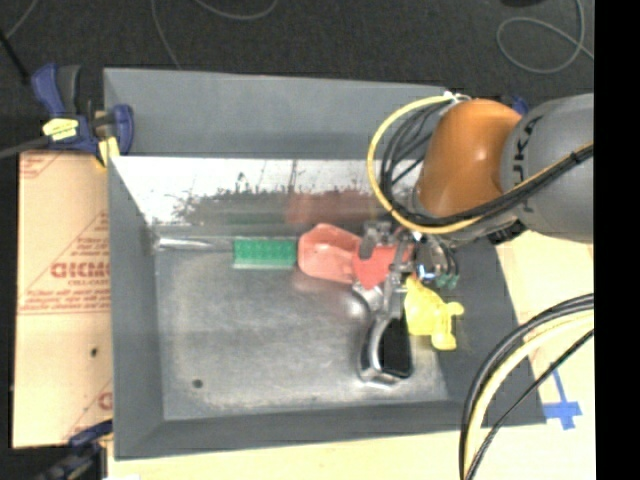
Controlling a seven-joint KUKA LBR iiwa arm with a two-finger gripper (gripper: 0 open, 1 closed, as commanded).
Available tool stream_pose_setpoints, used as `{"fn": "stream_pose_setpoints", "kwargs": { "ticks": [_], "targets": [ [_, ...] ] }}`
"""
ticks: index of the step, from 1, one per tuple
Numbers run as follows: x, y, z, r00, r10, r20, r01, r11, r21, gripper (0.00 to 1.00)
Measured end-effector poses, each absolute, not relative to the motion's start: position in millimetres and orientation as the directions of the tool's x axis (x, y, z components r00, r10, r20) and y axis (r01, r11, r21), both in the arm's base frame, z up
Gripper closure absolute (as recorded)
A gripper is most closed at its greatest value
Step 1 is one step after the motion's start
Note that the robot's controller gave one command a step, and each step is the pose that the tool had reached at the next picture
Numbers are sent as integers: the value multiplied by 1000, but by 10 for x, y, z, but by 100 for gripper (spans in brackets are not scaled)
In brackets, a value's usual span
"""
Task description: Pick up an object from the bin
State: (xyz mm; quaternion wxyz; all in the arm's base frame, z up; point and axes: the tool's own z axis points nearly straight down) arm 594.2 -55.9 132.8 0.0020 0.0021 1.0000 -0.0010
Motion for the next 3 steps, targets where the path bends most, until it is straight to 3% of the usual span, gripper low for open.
{"fn": "stream_pose_setpoints", "kwargs": {
  "ticks": [2,3],
  "targets": [
    [6010,-442,1294,-983,183,-7,183,983,2,0],
    [6151,-194,1436,-954,300,-6,300,954,-1,0]
  ]
}}
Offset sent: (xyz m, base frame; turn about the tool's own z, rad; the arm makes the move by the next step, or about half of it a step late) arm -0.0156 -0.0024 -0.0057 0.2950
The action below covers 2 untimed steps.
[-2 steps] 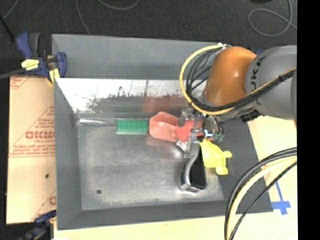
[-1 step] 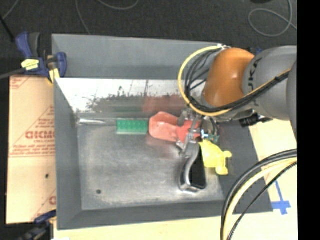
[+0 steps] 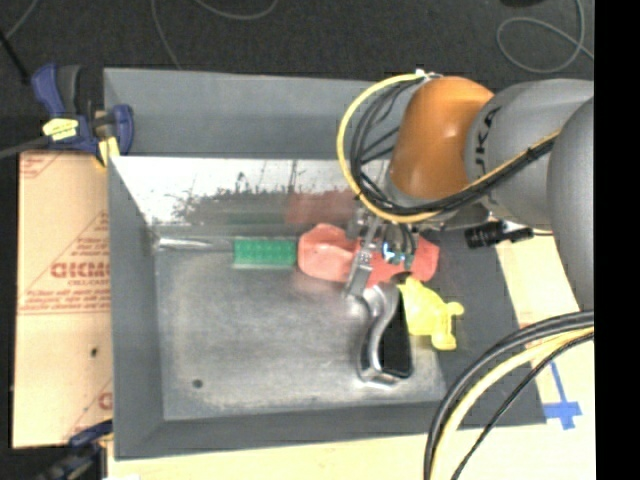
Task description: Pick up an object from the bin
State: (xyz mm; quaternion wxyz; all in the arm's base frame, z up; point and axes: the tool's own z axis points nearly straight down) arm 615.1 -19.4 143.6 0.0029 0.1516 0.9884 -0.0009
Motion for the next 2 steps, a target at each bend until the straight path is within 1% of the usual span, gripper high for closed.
{"fn": "stream_pose_setpoints", "kwargs": {
  "ticks": [1,2],
  "targets": [
    [6118,-105,1584,-919,395,-7,395,919,7,0],
    [6073,-282,1584,-911,412,-12,412,911,0,0]
  ]
}}
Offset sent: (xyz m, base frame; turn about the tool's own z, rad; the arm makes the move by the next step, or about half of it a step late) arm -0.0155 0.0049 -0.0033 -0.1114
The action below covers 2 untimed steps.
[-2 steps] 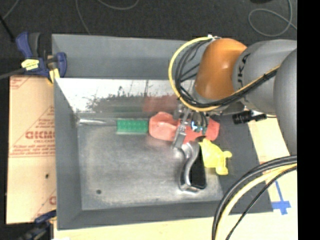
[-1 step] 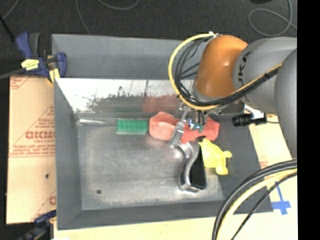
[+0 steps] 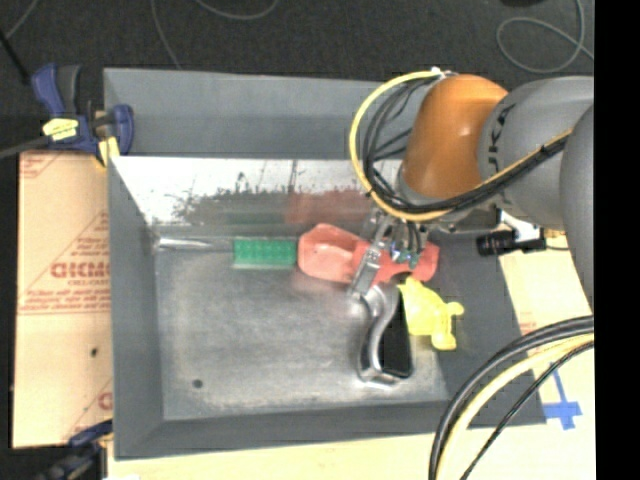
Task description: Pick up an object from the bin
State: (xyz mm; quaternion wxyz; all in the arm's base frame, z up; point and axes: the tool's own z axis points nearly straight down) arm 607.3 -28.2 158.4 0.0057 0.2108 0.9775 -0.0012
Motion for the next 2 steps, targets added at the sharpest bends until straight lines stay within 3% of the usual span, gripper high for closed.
{"fn": "stream_pose_setpoints", "kwargs": {
  "ticks": [1,2],
  "targets": [
    [6049,-233,1523,-948,318,-10,318,948,0,0],
    [5918,-834,1016,-818,575,-13,575,818,21,100]
  ]
}}
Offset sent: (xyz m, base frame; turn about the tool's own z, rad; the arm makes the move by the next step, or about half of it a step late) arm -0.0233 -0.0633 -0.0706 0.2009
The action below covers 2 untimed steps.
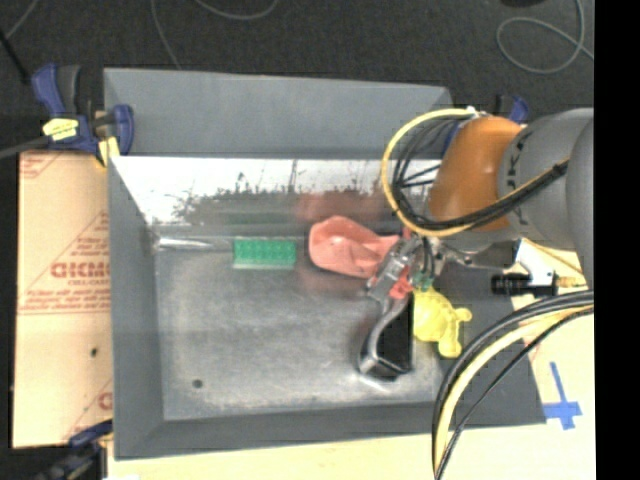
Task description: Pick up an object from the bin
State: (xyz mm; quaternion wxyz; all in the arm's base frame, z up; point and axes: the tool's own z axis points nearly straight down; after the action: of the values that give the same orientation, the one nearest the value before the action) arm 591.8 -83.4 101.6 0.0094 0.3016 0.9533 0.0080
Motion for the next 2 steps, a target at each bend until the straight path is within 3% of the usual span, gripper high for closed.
{"fn": "stream_pose_setpoints", "kwargs": {
  "ticks": [1,2],
  "targets": [
    [5919,-834,1016,-818,575,-13,575,818,21,100],
    [5889,-1081,1242,-832,555,-7,555,832,14,100]
  ]
}}
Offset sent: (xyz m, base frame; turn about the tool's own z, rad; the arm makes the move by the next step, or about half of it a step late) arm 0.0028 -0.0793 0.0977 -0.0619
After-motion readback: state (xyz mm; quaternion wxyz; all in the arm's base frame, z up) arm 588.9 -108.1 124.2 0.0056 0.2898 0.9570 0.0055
